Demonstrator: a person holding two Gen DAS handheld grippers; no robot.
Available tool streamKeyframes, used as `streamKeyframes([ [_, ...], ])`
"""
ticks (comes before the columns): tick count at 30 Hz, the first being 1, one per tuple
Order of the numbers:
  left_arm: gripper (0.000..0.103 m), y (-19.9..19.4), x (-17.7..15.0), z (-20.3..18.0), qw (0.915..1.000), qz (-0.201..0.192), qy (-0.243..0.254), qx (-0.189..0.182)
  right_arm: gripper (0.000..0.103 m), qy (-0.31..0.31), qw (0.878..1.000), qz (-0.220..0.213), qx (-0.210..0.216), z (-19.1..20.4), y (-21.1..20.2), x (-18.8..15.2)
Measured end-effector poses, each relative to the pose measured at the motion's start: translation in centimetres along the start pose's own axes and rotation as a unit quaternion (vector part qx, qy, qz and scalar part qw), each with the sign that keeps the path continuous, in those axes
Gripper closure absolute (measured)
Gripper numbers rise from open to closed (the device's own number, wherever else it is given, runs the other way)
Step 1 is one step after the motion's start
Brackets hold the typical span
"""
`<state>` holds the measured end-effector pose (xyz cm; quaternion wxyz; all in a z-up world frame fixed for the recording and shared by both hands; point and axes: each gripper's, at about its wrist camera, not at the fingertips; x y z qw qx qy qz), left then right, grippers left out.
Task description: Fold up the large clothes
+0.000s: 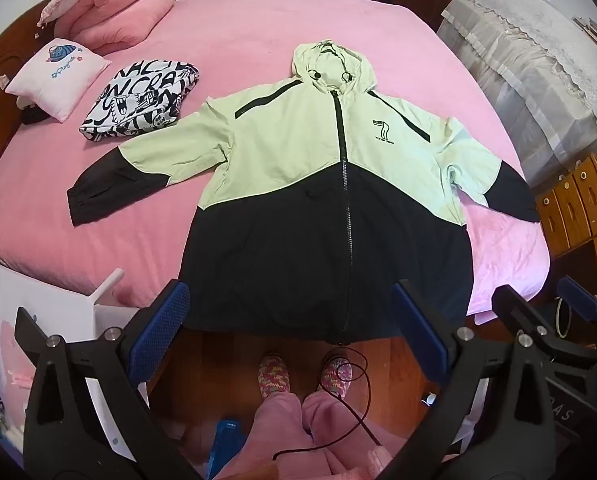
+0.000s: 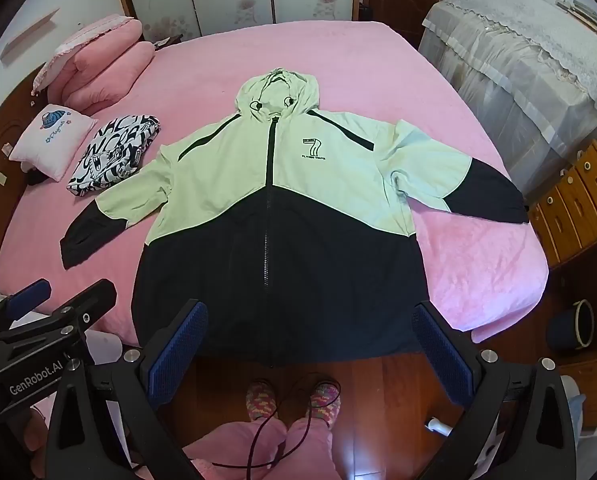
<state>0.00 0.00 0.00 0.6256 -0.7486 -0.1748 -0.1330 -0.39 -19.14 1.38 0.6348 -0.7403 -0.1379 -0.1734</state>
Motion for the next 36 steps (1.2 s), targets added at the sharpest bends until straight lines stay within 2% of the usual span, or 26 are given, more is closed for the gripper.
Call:
streamKeyframes([
  [36, 0.005, -0.02, 0.00, 0.04, 1.0000, -0.001, -0.003, -0.005, 0.000, 0.003, 1.000, 0.010, 0.007, -0.54, 0.60, 0.20],
])
Point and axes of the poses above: each gripper's, at about its wrist camera, not at the fingertips, and y roughly the way its jaws point, z to its left, x to its top, and after that the axes turned 9 degrees about -x, right-handed
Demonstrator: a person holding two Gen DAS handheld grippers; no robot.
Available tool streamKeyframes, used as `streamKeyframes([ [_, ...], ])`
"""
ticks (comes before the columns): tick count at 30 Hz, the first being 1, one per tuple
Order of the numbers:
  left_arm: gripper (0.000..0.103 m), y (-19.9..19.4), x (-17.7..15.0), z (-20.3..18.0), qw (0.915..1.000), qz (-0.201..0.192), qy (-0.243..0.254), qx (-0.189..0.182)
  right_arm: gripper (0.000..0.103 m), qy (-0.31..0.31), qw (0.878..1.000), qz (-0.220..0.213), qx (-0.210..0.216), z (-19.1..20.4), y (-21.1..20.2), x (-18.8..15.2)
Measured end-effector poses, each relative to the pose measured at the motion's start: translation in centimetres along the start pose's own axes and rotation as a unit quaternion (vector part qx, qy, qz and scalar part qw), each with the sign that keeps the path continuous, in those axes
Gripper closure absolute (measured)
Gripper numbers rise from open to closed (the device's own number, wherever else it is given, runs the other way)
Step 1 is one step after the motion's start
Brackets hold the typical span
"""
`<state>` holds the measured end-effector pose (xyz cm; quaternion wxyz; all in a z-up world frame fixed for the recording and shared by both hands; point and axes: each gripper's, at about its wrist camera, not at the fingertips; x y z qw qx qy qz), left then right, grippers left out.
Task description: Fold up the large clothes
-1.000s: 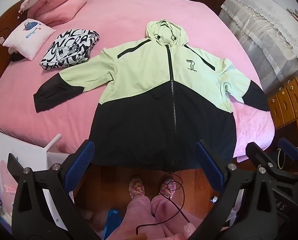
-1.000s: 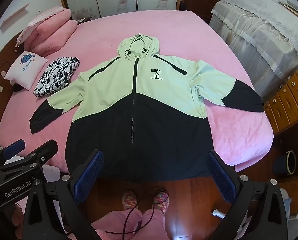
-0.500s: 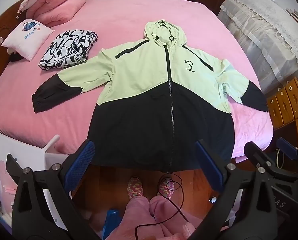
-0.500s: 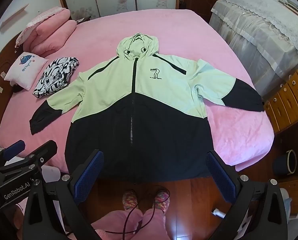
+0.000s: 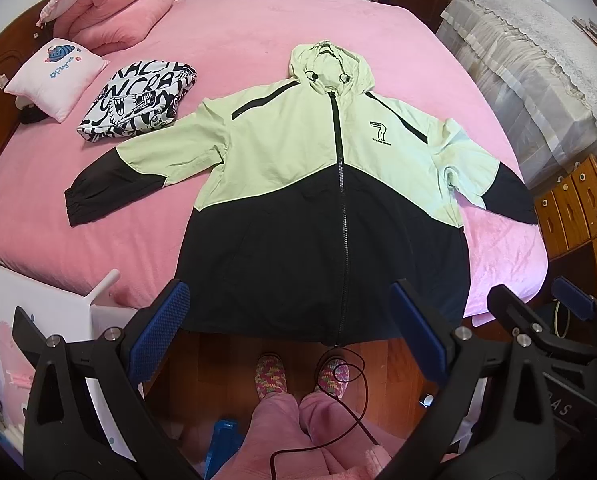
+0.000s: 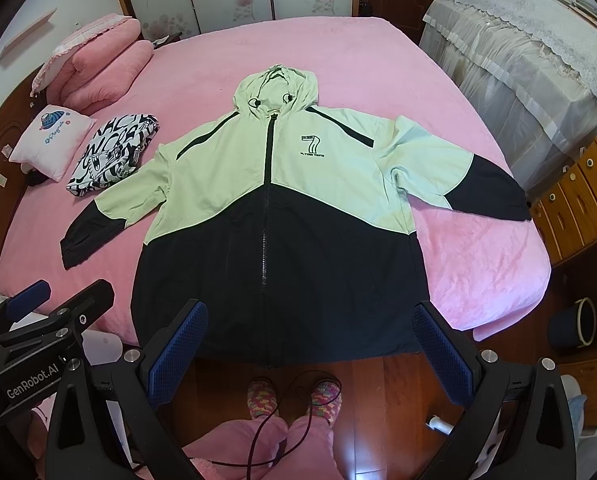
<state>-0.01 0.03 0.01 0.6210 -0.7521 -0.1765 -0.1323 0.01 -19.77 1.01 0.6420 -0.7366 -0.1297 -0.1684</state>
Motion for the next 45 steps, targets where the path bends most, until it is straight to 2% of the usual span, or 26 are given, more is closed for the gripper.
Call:
streamKeyframes([
  [8, 0.005, 0.0, 0.0, 0.0, 1.0000, -0.002, 0.001, -0.001, 0.000, -0.001, 1.000, 0.000, 0.003, -0.1, 0.0, -0.2],
  [14, 0.005, -0.5, 0.6, -1.5, 1.0000, 0.002, -0.005, -0.004, 0.000, -0.002, 1.000, 0.000, 0.003, -0.9, 0.1, -0.3],
  [24, 0.005, -0.4, -2.0, -4.0, 0.9998, -0.011, -0.013, 0.011, 0.000, -0.023, 1.000, -0.010, -0.004, -3.0, -0.1, -0.5],
  [31, 0.005, -0.6, -3.0, -5.0, 0.9995, -0.020, -0.025, -0.003, 0.000, -0.029, 0.999, -0.018, -0.009, -4.4, -0.2, -0.5],
  [34, 0.005, -0.6, -3.3, -5.1, 0.9992, -0.020, -0.033, 0.003, 0.000, -0.028, 0.999, -0.020, -0.003, -4.9, -0.1, -0.4],
  [39, 0.005, -0.6, -3.8, -3.0, 0.9970, -0.018, -0.075, 0.002, 0.000, -0.032, 0.999, -0.025, 0.011, -4.7, 0.3, 0.0],
  [45, 0.005, -1.3, -4.4, 3.1, 0.9864, -0.020, -0.163, 0.010, 0.000, -0.037, 0.999, -0.015, 0.019, -2.8, 1.5, 1.3],
])
Point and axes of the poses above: each gripper's, at about its wrist camera, not at the fingertips, and y roughly the way its jaws point, z to its left, x to its top, and after that the axes turned 9 degrees about -x, right-handed
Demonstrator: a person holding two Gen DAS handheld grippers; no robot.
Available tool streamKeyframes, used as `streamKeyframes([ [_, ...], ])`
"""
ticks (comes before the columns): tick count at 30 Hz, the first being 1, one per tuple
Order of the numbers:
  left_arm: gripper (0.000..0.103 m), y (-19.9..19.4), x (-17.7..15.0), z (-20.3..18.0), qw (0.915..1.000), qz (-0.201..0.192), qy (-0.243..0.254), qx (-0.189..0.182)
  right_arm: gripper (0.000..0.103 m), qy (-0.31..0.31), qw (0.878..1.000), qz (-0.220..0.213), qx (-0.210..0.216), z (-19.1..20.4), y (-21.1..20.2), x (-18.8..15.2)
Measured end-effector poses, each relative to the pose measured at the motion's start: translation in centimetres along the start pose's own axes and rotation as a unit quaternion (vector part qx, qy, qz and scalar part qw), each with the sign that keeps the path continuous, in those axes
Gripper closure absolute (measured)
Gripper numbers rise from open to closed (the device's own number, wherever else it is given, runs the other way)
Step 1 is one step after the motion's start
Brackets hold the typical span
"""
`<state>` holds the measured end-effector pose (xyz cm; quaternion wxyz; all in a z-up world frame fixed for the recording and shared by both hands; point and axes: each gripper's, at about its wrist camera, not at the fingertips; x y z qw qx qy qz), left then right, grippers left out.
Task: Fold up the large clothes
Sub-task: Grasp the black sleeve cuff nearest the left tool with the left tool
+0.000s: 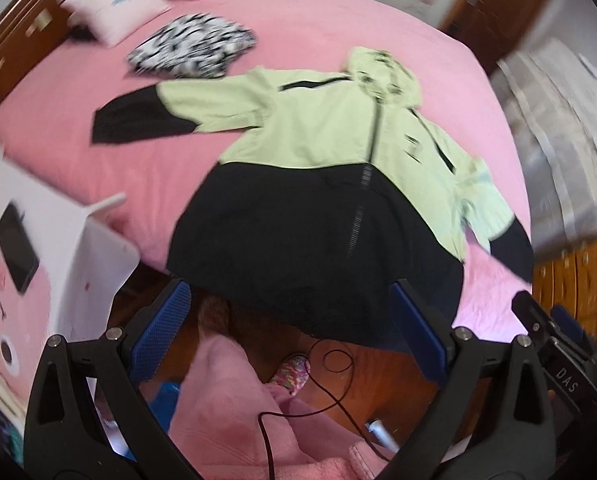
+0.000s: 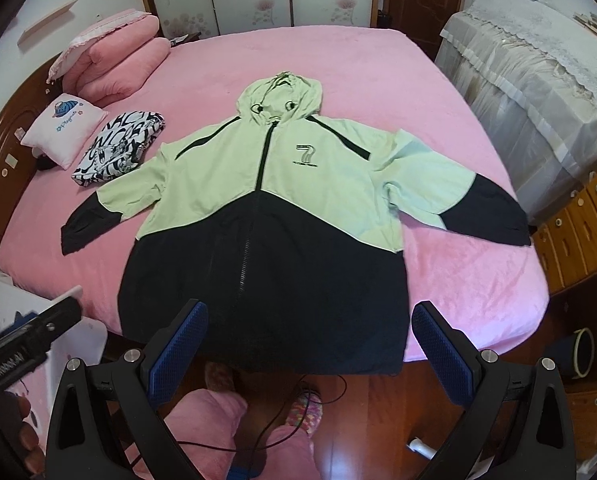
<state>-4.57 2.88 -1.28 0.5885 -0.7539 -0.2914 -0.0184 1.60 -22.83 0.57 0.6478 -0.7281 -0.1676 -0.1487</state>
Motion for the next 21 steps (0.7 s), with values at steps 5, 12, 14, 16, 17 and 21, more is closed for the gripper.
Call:
streamKeyframes([
  [5, 0.005, 0.5, 2.1, 6.7, 0.9969, 0.011, -0.076, 0.017, 0.000, 0.003, 0.999, 0.033, 0.006, 3.1, 2.5, 2.4],
  [12, 0.005, 2.9, 8.7, 15.9, 0.9880, 0.039, -0.148, -0.020, 0.000, 0.000, 0.998, 0.060, 0.010, 11.0, 5.8, 7.3],
  [14, 0.005, 4.1, 10.9, 18.7, 0.9818, 0.054, -0.178, -0.039, 0.000, -0.016, 0.998, 0.059, 0.011, 14.0, 6.4, 8.6],
  [16, 0.005, 5.2, 13.0, 20.9, 0.9778, 0.062, -0.193, -0.051, 0.000, -0.034, 0.997, 0.061, 0.014, 17.5, 7.0, 10.0],
  [17, 0.005, 5.9, 14.4, 22.7, 0.9763, 0.068, -0.200, -0.047, 0.000, -0.047, 0.997, 0.066, 0.012, 19.6, 7.5, 10.7],
  [21, 0.006, 8.3, 18.5, 28.0, 0.9664, 0.081, -0.236, -0.060, 0.000, -0.082, 0.993, 0.081, 0.002, 25.8, 8.8, 12.6],
])
Point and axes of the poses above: each gripper's, at about its wrist camera, not at the fingertips, and y roughly the way its jaws point, z to its left, x to its top, and after that the axes turned 9 degrees about -x, right-handed
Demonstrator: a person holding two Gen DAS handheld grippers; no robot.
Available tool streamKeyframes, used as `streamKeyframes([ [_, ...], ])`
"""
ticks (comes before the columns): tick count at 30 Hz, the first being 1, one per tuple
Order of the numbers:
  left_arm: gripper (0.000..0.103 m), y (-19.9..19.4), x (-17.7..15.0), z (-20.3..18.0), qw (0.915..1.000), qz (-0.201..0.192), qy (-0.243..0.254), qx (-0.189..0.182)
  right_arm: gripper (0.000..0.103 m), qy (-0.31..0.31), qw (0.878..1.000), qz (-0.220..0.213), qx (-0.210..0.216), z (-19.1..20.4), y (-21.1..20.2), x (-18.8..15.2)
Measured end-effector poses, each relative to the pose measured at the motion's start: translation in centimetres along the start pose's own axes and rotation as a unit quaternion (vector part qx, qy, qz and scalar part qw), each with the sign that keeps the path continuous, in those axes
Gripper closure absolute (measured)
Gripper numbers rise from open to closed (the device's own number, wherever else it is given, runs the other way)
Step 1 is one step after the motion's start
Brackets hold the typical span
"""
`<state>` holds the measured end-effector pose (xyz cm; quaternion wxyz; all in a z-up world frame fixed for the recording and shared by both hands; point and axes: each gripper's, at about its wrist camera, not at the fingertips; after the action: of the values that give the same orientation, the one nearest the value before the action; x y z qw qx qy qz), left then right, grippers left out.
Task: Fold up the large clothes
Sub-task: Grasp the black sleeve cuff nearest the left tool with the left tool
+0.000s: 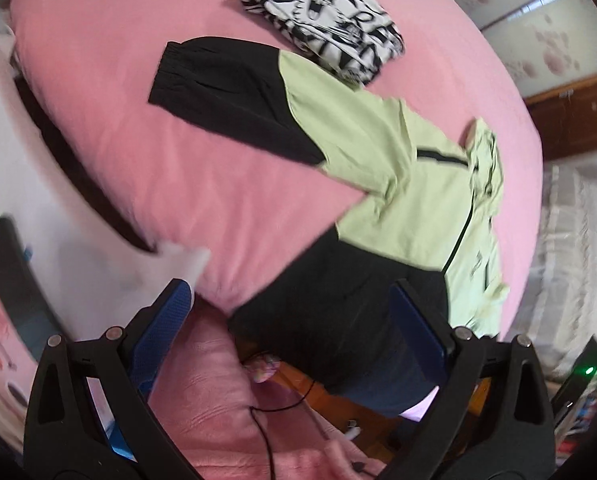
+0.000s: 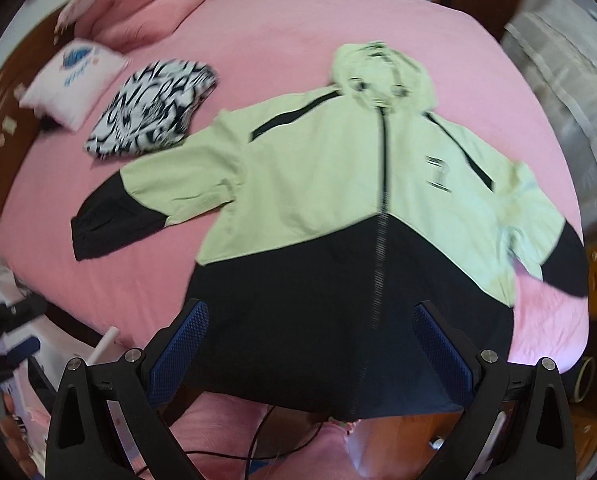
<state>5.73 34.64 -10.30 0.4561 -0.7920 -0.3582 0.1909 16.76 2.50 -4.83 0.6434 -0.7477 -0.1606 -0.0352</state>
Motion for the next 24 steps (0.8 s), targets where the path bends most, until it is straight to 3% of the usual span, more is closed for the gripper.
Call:
streamKeyframes([
  [3, 0.006, 1.7, 4.3, 2.9, 0.9984, 0.017, -0.049, -0.020, 0.000, -0.024, 1.000, 0.009, -0.005, 4.2, 0.8, 1.7],
  [7, 0.013, 4.2, 8.0, 6.8, 0.9930, 0.019, -0.116, -0.017, 0.000, -0.052, 0.998, 0.030, -0.014, 9.2, 2.6, 3.6],
  [9, 0.015, 5.5, 10.1, 9.3, 0.9876, 0.002, -0.157, -0.014, 0.000, -0.052, 0.998, 0.040, -0.007, 10.9, 3.7, 4.3],
  [13, 0.016, 7.7, 12.8, 13.3, 0.9690, -0.051, -0.242, 0.005, 0.000, -0.056, 0.997, 0.052, 0.008, 13.8, 6.2, 4.9],
  [18, 0.023, 11.3, 15.9, 16.2, 0.9609, -0.078, -0.265, 0.014, 0.000, -0.072, 0.995, 0.068, -0.002, 15.8, 9.3, 4.1],
  [20, 0.023, 13.0, 16.8, 17.6, 0.9538, -0.089, -0.286, 0.023, 0.000, -0.077, 0.994, 0.079, -0.004, 16.2, 10.5, 3.3],
  [24, 0.044, 15.6, 17.8, 19.6, 0.9411, -0.093, -0.322, 0.046, 0.000, -0.073, 0.991, 0.112, -0.012, 16.4, 12.3, 1.7],
])
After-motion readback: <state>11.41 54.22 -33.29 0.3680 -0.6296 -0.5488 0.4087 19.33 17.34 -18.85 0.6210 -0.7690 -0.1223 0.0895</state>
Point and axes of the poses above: each gripper's, at about its wrist camera, not at the fingertips, and y roughly the way its jaws point, z to its left, x to its top, and after that the axes turned 9 degrees about -x, right-handed
